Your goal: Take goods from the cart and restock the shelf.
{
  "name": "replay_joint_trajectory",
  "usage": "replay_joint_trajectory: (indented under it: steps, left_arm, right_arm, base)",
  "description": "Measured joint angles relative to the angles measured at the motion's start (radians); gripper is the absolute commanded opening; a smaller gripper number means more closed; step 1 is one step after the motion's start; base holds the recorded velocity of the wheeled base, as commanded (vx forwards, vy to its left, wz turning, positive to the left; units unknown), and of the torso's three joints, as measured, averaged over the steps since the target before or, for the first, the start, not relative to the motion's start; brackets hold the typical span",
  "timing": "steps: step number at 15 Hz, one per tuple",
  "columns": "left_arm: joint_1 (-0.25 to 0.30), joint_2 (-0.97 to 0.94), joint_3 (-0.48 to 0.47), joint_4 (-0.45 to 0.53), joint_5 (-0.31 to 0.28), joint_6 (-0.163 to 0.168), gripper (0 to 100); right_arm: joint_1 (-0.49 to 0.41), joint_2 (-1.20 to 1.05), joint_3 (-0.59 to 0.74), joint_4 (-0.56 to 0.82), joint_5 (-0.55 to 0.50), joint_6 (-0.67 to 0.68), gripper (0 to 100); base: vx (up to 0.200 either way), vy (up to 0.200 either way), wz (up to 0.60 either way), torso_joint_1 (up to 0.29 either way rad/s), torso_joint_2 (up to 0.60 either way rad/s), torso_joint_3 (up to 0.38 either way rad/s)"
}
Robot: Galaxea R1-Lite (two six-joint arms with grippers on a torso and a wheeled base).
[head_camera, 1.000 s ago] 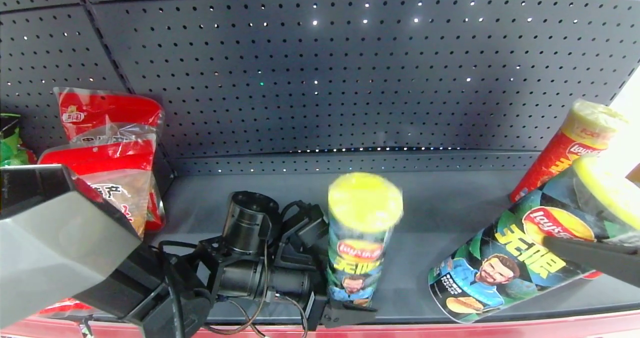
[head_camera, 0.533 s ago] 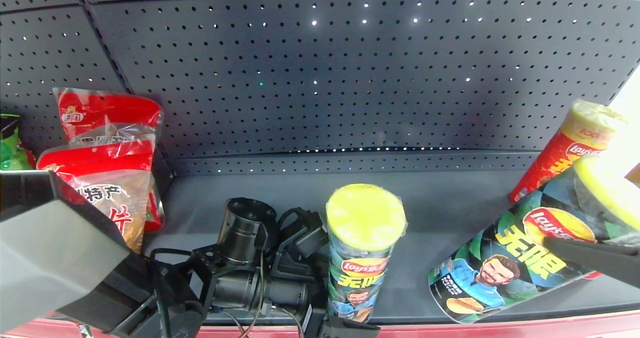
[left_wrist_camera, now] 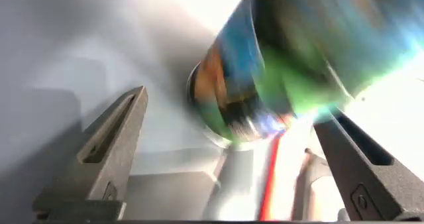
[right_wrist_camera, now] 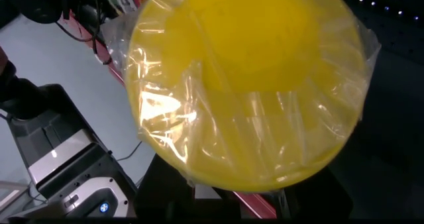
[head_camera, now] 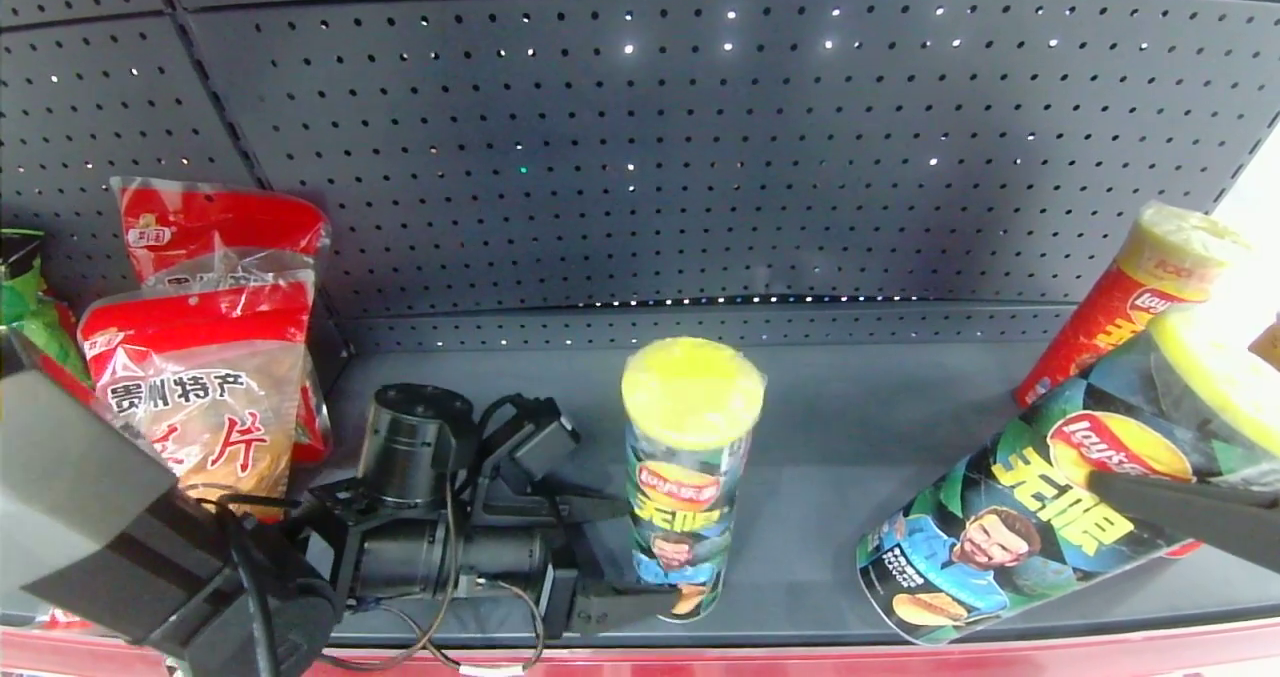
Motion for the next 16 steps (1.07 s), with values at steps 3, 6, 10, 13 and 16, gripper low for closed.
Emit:
replay_joint_trajectory:
  steps: [3,6,10,13,16]
  left_arm:
    - [0.079,-0.014,0.023,0.003,0.001,0.018,100]
    - [0.084,-0.033,0.03,0.017,0.006,0.018,100]
    - [0.033,-0.042,0.027,0.027,-0.008,0.016,100]
    - [-0.062,-0.035,-0.009,0.037,-0.016,0.007,100]
    - [-0.131,-0.023,-0.042,0.032,-0.017,-0.01,100]
  right_arm:
    - [0.0,0.001,-0.001,0.0,0.0,0.0,0]
    - [0.0,0.004,-0.001,0.0,0.0,0.0,0]
    - [0.0,0.003,0.0,0.0,-0.001,0.0,0]
    - [0.0,0.0,0.005,0.001,-0.001,0.0,0]
    - [0.0,-0.001,0.009,0.0,-0.001,0.0,0]
  base:
    - [0.0,0.0,0.0,0.0,0.0,0.0]
    - [0.0,0.0,0.0,0.0,0.0,0.0]
    - [0.0,0.0,0.0,0.0,0.0,0.0]
    - [0.0,0.0,0.0,0.0,0.0,0.0]
    - [0.0,0.0,0.0,0.0,0.0,0.0]
